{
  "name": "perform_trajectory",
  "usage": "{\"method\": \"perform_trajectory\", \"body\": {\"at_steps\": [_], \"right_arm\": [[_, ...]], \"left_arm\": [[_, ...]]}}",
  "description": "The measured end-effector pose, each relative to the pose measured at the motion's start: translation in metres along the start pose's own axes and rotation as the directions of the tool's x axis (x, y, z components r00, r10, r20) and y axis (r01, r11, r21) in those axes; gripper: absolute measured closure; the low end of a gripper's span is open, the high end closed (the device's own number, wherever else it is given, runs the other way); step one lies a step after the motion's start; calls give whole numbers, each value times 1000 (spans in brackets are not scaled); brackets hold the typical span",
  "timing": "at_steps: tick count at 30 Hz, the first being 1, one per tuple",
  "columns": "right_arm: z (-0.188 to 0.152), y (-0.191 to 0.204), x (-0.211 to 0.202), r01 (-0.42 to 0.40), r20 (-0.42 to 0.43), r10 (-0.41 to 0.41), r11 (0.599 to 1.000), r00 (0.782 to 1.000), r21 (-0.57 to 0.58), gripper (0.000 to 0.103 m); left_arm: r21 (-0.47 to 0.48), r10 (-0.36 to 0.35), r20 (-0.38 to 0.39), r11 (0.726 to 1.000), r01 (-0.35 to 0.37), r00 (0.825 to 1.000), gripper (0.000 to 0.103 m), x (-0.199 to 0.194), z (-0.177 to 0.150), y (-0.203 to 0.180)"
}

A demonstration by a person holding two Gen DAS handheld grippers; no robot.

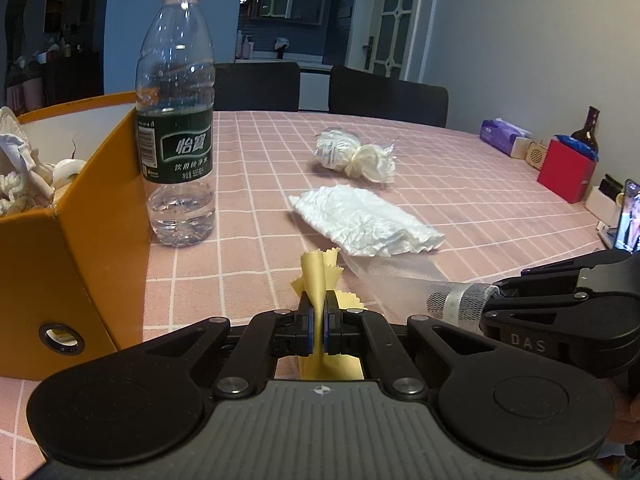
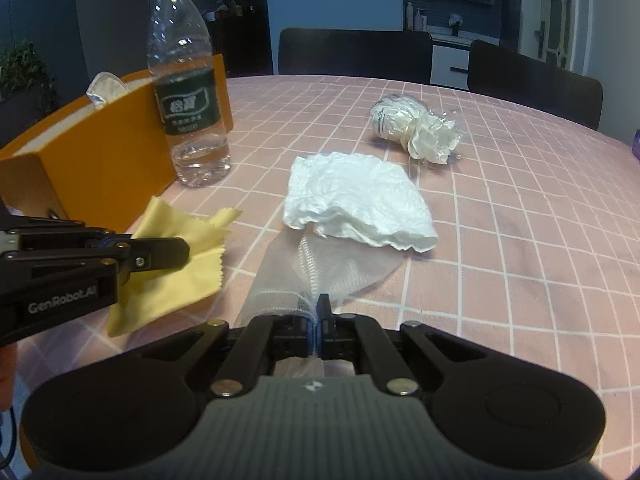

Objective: Organize soft objects
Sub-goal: 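Carry the cloth with the left tool while the right tool carries the mesh bag to the box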

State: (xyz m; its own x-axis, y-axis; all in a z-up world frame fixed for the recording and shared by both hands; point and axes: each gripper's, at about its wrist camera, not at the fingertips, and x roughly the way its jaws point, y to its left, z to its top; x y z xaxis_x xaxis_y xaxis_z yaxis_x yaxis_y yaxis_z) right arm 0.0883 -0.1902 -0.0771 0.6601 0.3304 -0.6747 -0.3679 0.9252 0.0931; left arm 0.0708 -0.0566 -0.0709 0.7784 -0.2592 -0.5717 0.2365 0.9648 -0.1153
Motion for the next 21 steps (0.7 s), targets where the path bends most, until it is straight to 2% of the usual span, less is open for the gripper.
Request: {"method": "perform_trajectory", "body": {"at_steps": [10,17,21], "right_arm": [[14,23,-62,-52,88,56,998,995,-43,103],[41,49,-86,-83,168,102,990,981,-114,103],[59,66,-89,-111,195,141,981,971,-159,103]], "left_arm": [[20,-42,116,999,40,992,99,-53,13,-6],[52,-36,172,998,27,984,99,-92,29,10],[61,-2,204,998,-10,979,99,-111,37,27]]}}
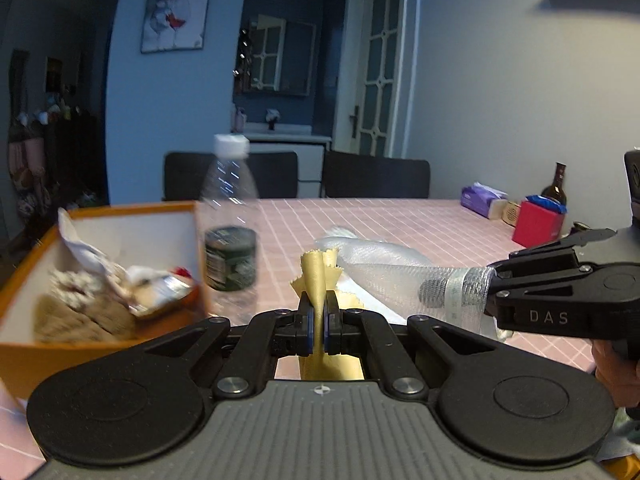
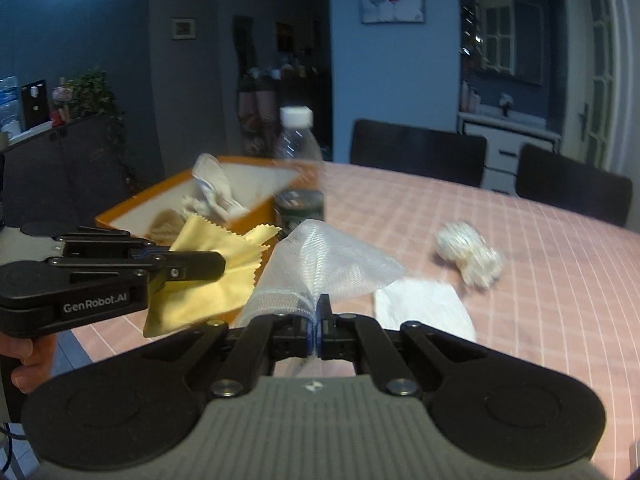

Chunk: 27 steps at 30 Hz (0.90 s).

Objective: Organize soft objects
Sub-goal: 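Carry the cloth with the left tool while the right tool carries the mesh bag to the box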

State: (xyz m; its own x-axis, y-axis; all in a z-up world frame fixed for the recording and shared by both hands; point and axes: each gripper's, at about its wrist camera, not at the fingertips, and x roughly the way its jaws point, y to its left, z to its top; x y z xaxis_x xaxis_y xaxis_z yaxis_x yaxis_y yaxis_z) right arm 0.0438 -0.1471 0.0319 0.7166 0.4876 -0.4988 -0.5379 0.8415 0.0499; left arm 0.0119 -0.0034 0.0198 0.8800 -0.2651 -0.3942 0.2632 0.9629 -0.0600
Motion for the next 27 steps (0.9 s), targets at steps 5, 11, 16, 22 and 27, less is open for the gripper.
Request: {"method": "perform_trajectory", "body": {"at_steps": [5,11,16,22,27], "right_arm": [[26,25,13,-47,42,49,997,998,-62,103],[54,56,38,-96,59,104,986,993,-135,103],[76,69,67,-113,51,122,980,991,-162,103],[100,83,105,-120,13,126,970,992,-210,103],[106,93,157,-165,-138,137,961,981,-222,103]], "left_arm": [[52,91,26,994,-92,996,99,-14,11,21],[58,141,32,988,-143,989,99,-24,28,54],[52,179,17,982,-179,984,99,-20,43,83],[50,245,-26,968,-244,969,99,0,54,116],[-12,165,-173,986,-169,971,99,31,46,147]]}}
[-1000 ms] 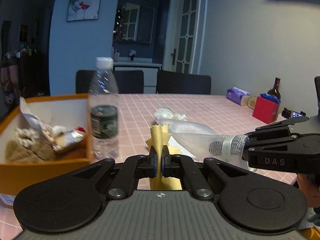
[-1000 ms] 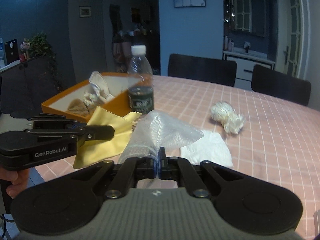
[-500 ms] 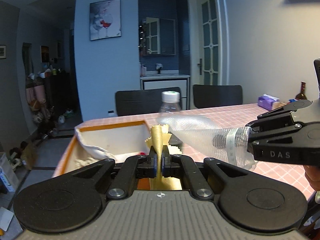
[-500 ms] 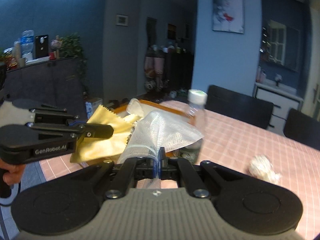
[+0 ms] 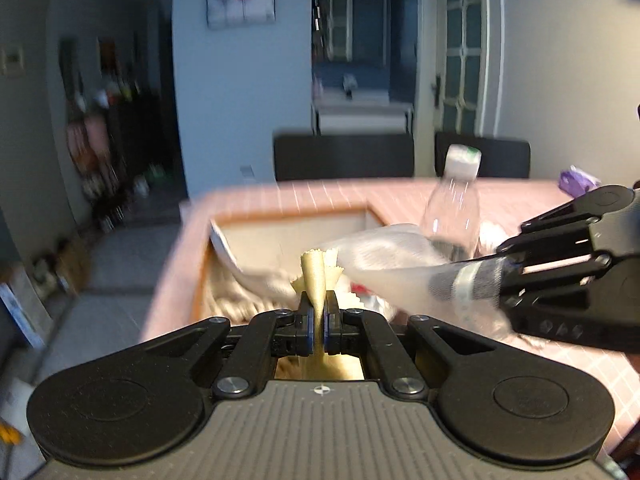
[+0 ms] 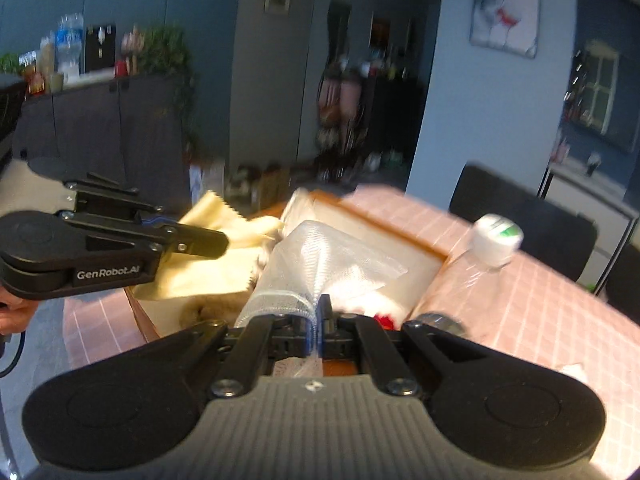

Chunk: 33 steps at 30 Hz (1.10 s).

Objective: Organize soft objects
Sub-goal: 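Carry the cloth with the left tool while the right tool carries the mesh bag to the box, then open both tools over the box to drop the cloth and mesh bag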

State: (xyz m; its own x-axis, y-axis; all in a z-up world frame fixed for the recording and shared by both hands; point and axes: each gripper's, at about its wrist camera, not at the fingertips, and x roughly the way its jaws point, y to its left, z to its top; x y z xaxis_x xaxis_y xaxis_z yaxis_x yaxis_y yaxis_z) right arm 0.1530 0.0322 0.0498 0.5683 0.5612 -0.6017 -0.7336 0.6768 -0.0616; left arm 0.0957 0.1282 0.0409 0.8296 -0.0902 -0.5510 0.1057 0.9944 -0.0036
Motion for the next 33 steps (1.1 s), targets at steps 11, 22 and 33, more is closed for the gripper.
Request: {"method": "perform_trajectory", "body": {"at_steps": [11,22,33], "right_arm": [[1,6,81,-97,-251,70,991,966,-94,98],[4,7,74,-98,-266,68,990,962,-101,51],[0,-5,41,-92,-231,70,992,970,-86,39]], "left_arm": [[-9,1,-172,1000,-2,985,93,37,-20,23],[-36,-39,-128,999,35,991,54,32,-11,15],[26,-28,-153,999,32,988,53,29,-7,-7]]}}
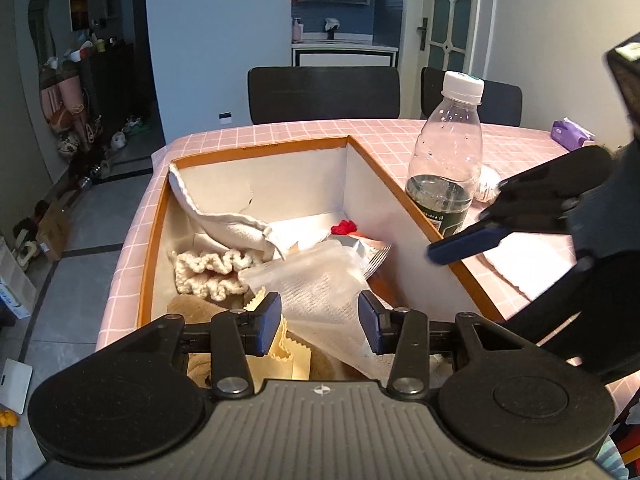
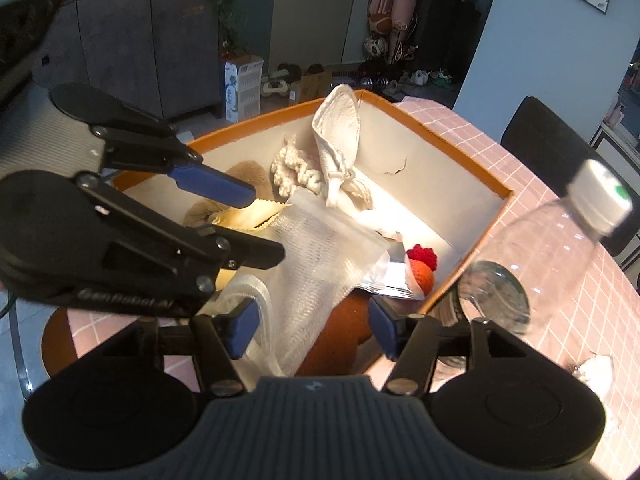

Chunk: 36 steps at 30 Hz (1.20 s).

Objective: Organize soft objects
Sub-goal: 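Open both tools over the box to drop the cloth and mesh bag, then move both tools back toward the white tissue and wrapped bundle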

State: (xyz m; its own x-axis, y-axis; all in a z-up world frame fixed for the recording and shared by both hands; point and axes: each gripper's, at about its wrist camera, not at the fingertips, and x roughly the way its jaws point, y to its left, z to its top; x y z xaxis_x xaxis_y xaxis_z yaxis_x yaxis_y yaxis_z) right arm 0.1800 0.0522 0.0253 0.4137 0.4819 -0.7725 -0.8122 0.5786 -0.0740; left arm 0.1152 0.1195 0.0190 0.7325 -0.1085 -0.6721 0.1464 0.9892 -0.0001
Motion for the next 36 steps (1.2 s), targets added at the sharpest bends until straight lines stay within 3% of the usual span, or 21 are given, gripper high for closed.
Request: {"method": "perform_trajectory", "body": {"at_steps": [6,10,12,15,22,27,29,31,34,36], "right_arm": [[-14,-7,-34,20,51,-21,1000,998,11,36],[-29,-17,-61,59,85,-60,998,995,19,31],[-41,-26,-73,87,88,-89,996,992,29,30],[-61,-43,-86,129,77,-134,990,988,61,28],[-120,-93,-96,218,-21,-218,961,976,169,28],[-159,-131,-97,279,-99,-262,932,960,233,29],[-175,-146,-93,296,-133,-271,923,953,246,32],[-187,-162,-85,316,-167,-281,916,945,248,41],[-203,-189,-72,338,-204,-288,898,936,283,54],[-208,-206,-62,331,-208,-274,886,939,324,55]], "left_arm": [[36,44,36,998,-45,998,53,-16,0,-12],[91,82,127,991,-94,988,53,-34,0,-38],[117,49,172,991,-70,984,53,-43,0,-56],[141,-63,187,989,37,980,53,-48,2,-83],[157,-238,113,963,220,965,51,-16,12,-143],[99,-296,47,952,290,954,27,33,23,-176],[75,-308,16,949,306,951,26,54,26,-189],[56,-312,-19,948,313,950,22,76,29,-202],[46,-265,-64,962,268,962,19,109,32,-217],[14,-251,-96,967,253,963,18,128,30,-220]]}}
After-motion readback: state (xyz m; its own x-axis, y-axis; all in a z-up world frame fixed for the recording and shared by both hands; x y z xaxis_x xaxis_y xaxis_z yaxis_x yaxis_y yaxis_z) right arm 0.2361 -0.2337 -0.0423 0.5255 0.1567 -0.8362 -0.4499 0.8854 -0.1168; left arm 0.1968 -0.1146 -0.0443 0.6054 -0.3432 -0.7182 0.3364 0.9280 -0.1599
